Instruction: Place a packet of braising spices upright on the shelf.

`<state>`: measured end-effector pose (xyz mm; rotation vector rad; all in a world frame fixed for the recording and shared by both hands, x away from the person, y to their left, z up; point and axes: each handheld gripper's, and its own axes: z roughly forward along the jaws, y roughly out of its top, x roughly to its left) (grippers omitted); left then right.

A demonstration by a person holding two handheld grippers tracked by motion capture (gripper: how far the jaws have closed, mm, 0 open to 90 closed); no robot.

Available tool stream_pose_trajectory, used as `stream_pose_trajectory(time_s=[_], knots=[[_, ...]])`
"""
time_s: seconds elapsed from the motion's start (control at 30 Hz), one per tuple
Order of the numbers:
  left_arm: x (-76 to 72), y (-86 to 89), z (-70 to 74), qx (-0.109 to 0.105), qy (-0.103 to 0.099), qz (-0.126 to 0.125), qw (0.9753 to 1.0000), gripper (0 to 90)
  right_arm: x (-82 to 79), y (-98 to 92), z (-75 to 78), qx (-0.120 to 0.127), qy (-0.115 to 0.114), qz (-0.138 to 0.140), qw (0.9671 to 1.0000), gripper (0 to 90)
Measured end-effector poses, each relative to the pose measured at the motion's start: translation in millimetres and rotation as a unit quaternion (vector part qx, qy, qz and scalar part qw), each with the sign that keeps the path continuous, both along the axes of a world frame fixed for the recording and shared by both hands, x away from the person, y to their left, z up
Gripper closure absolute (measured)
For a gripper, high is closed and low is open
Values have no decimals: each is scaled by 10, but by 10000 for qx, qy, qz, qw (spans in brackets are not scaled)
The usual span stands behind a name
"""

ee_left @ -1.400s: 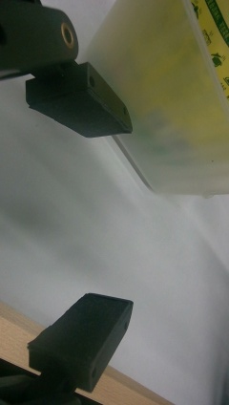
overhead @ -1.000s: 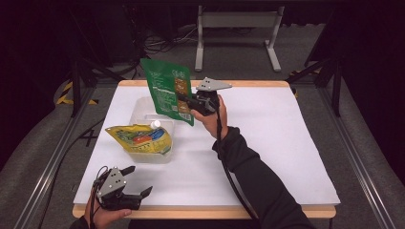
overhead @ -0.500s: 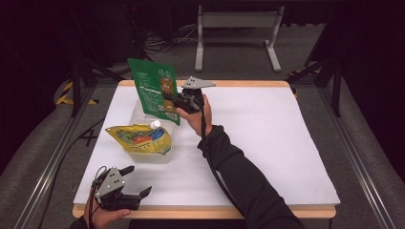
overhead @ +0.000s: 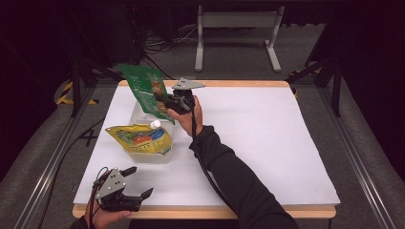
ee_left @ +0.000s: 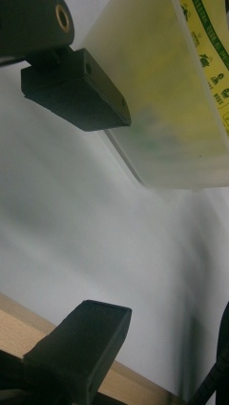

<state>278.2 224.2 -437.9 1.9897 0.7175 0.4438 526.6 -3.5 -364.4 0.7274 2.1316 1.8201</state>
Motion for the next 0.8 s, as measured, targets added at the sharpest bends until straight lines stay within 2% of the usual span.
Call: stream_pose_trajectory(time_s=[0.2, 0.3, 0.37, 0.5, 0.57, 0.8], knots=[[7, -14, -3, 2, 3, -52, 10000, 110, 27, -29, -129, -115, 89, -38, 9999, 897], [11, -18, 0, 22, -2, -65, 10000, 111, 18, -50, -179, -77, 131, 1, 9999, 896], [17, -18, -4, 35, 16, -77, 10000, 111, -3, -54, -186, -121, 112, 44, 9999, 894], [21, -22, -8, 43, 27, -50, 10000, 107, -45, -61, -177, -374, 19, -16, 9993, 872], [16, -24, -10, 62, 44, -43, 10000, 105, -58, -95, -174, -354, 42, -28, 9994, 856], [27, -20, -20, 89, 59, 1, 9999, 98, -101, -217, -129, -584, 9, -57, 9983, 798]])
